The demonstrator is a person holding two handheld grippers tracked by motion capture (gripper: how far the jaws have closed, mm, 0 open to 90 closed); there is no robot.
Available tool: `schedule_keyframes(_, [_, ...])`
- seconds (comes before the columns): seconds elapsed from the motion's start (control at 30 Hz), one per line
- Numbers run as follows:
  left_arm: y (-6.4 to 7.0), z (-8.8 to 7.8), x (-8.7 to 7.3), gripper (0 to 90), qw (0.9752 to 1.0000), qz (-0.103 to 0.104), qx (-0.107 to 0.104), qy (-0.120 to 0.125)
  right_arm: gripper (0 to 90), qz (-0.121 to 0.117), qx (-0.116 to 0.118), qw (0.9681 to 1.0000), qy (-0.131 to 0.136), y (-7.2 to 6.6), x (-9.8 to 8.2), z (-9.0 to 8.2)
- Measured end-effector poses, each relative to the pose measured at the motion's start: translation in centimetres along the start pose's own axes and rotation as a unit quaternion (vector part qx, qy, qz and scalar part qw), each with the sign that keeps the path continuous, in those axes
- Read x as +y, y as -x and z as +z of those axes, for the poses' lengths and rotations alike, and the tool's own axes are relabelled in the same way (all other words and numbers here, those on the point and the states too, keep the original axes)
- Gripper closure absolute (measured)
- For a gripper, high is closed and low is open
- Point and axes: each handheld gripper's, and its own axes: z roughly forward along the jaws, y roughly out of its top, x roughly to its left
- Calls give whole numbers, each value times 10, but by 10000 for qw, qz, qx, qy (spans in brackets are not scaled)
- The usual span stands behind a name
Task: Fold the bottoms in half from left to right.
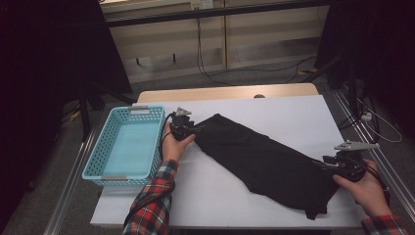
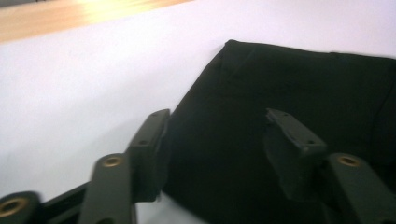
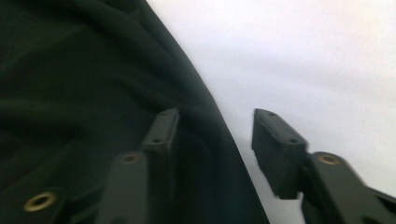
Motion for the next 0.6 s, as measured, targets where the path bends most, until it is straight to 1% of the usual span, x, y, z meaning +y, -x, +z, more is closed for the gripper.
schedule_keyframes(0.03, [0,2,1,510,9999,26,-117,13,496,-19,49,10000,27,-1,1,0])
schedule_keyframes(0.07, [0,4,2,583,9998,-8,-180,19,457,-9,71,9999,72,-3,2,0])
schedule_keyframes(0.1, [1,7,3,582,9998,50,-178,-25,423,-14,55,9999,122,-5,3,0])
schedule_keyframes(0.13, [2,10,3,593,9996,167,-192,-128,411,-36,74,9999,149,-7,5,0])
schedule_keyframes(0.17, [2,13,3,630,9990,227,-273,-257,398,-46,123,9998,168,-9,6,-1])
schedule_keyframes(0.2, [2,15,3,635,9990,245,-242,-298,374,-42,144,9997,199,-12,7,-1])
schedule_keyframes(0.23, [2,17,1,674,9988,161,-322,-334,361,-53,195,9995,229,-14,8,0])
schedule_keyframes(0.27, [2,18,1,712,9988,45,-390,-300,362,-58,253,9994,244,-16,9,0])
schedule_keyframes(0.33, [2,19,1,822,9981,-70,-528,-320,357,-112,306,9991,274,-21,10,0])
schedule_keyframes(0.37, [4,20,2,845,9982,-62,-496,-339,357,-148,344,9989,282,-23,11,0])
schedule_keyframes(0.4, [4,20,3,852,9981,-18,-487,-382,357,-197,364,9987,305,-25,12,0])
schedule_keyframes(0.47, [4,20,5,860,9979,-18,-480,-438,355,-235,399,9985,297,-30,13,0])
schedule_keyframes(0.5, [4,20,6,864,9981,43,-436,-436,353,-263,416,9983,305,-31,13,1])
schedule_keyframes(0.53, [4,20,8,866,9982,49,-410,-432,351,-282,438,9982,303,-33,13,1])
schedule_keyframes(0.57, [2,20,9,868,9987,51,-321,-389,348,-291,473,9980,301,-34,14,2])
schedule_keyframes(0.6, [0,20,11,870,9991,-33,-305,-308,342,-309,478,9979,302,-35,14,2])
